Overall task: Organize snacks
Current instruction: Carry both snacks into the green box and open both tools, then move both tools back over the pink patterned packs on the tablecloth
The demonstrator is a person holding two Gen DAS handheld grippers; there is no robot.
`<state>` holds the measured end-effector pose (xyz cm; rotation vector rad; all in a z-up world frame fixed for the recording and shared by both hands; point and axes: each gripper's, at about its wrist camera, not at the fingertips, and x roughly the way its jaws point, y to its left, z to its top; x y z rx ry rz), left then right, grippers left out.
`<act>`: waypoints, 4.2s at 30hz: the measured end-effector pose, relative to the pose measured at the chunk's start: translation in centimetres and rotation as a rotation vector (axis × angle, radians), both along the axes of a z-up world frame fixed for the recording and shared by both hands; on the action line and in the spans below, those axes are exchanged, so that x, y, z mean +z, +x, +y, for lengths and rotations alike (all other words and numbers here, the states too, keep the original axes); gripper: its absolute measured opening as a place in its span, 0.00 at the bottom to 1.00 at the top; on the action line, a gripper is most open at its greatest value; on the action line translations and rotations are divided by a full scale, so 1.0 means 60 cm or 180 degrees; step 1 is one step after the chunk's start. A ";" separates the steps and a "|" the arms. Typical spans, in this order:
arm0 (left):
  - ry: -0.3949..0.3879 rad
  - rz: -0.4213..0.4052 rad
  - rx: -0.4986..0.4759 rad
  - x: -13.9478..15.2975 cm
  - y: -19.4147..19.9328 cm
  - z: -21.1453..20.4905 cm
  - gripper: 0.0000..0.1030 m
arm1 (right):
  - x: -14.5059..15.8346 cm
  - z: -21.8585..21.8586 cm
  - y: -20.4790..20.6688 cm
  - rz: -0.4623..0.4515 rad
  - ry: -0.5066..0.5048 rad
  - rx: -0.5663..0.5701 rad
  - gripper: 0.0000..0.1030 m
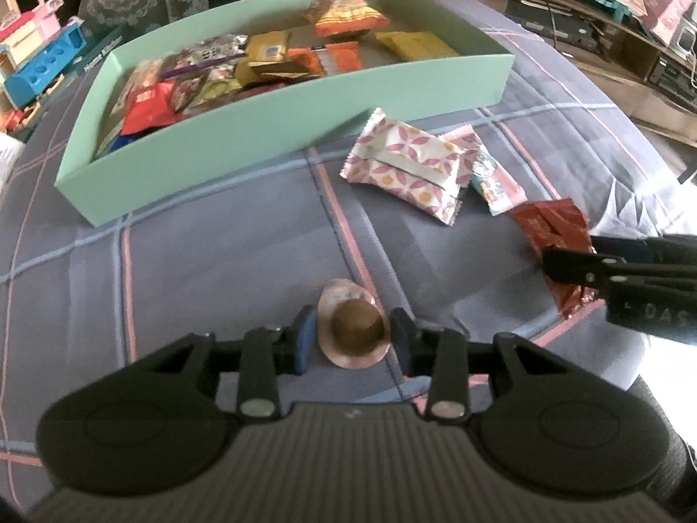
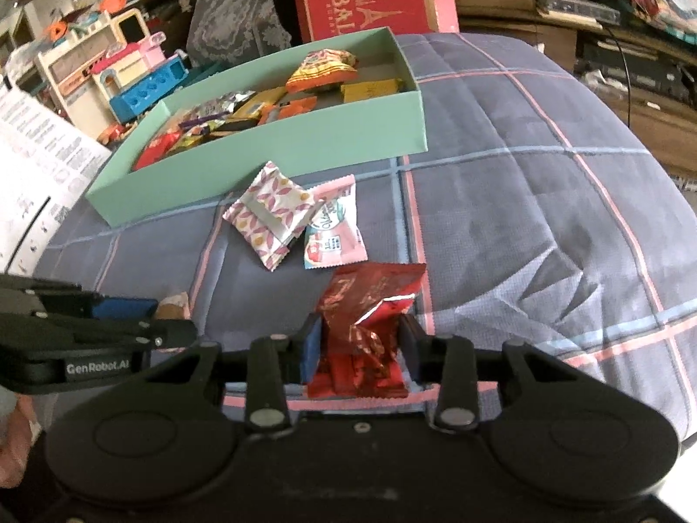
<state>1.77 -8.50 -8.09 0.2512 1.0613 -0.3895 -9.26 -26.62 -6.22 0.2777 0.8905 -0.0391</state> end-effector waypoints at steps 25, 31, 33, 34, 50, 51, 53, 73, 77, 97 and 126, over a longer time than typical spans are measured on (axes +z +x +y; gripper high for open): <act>-0.0564 -0.0334 0.0021 0.131 0.113 -0.036 0.35 | 0.118 -0.053 0.103 -0.0481 0.0163 -0.0090 0.34; -0.0639 -0.0369 0.0017 0.148 0.194 -0.085 0.35 | 0.142 -0.080 0.195 -0.0583 0.0248 -0.0069 0.34; -0.0677 -0.0319 0.0035 0.143 0.221 -0.099 0.35 | 0.142 -0.087 0.228 -0.0566 0.0283 -0.0048 0.34; -0.0695 -0.0288 0.0045 0.137 0.232 -0.104 0.35 | 0.141 -0.090 0.246 -0.0553 0.0296 -0.0034 0.34; -0.0671 0.0036 0.0081 0.049 0.329 -0.153 0.38 | 0.092 -0.101 0.412 -0.0478 0.0305 0.0197 0.42; -0.0642 0.0014 0.0099 0.047 0.330 -0.155 0.58 | 0.091 -0.103 0.417 -0.0505 0.0300 0.0190 0.51; -0.0622 -0.0043 0.0174 0.049 0.330 -0.155 0.91 | 0.092 -0.107 0.417 -0.0574 0.0276 0.0097 0.82; -0.0651 -0.0092 0.0308 0.077 0.273 -0.120 1.00 | 0.104 -0.111 0.325 -0.0537 0.0226 -0.0092 1.00; -0.0635 -0.0069 0.0320 0.078 0.245 -0.109 1.00 | 0.111 -0.106 0.293 -0.0527 0.0226 -0.0104 1.00; -0.0336 0.0186 0.0391 0.020 0.141 -0.046 1.00 | 0.052 -0.104 0.174 -0.0108 0.0566 -0.0211 1.00; -0.0109 0.0087 0.0622 -0.027 0.149 0.003 1.00 | -0.003 -0.036 0.165 0.0182 0.0528 -0.0019 1.00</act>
